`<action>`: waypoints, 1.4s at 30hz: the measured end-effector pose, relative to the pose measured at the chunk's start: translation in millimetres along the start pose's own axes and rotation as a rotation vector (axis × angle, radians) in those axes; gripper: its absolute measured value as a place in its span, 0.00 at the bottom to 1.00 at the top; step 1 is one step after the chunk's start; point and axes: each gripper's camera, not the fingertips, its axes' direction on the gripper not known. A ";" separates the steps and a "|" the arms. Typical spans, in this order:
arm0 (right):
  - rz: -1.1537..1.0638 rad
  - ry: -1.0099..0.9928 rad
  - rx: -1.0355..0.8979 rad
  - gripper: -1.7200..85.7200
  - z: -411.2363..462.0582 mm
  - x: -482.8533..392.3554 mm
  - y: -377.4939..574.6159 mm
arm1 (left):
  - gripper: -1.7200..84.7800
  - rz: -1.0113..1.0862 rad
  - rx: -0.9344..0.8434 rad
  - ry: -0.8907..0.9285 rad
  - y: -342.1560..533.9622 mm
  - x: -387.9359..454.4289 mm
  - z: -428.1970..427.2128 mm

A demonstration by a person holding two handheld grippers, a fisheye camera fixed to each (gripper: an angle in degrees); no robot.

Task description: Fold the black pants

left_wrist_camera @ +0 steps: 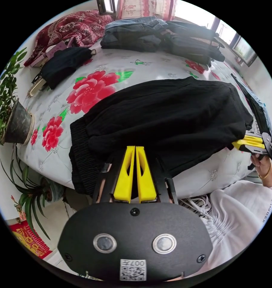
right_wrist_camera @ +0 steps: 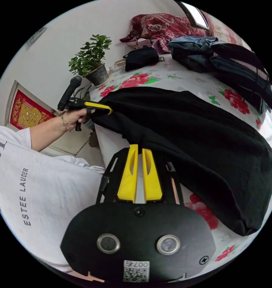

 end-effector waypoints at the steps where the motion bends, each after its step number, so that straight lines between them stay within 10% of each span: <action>1: -0.006 -0.016 0.011 0.02 -6.2 -1.8 4.2 | 0.01 0.010 -0.001 0.005 0.0 -0.6 0.2; 23: 0.057 -0.190 -0.355 0.02 73.4 -46.9 11.0 | 0.02 0.181 0.009 -0.255 13.7 2.8 13.0; 29: 0.443 0.030 -0.026 0.06 -7.6 6.8 56.2 | 0.09 0.032 0.156 -0.187 52.5 9.2 -25.9; 35: 0.937 0.269 0.299 0.07 -100.3 82.7 146.2 | 0.12 0.442 0.356 0.131 90.8 137.4 -70.2; 42: 1.178 0.437 0.394 0.06 -139.3 138.2 197.5 | 0.06 0.666 0.145 -0.101 58.6 239.6 -16.9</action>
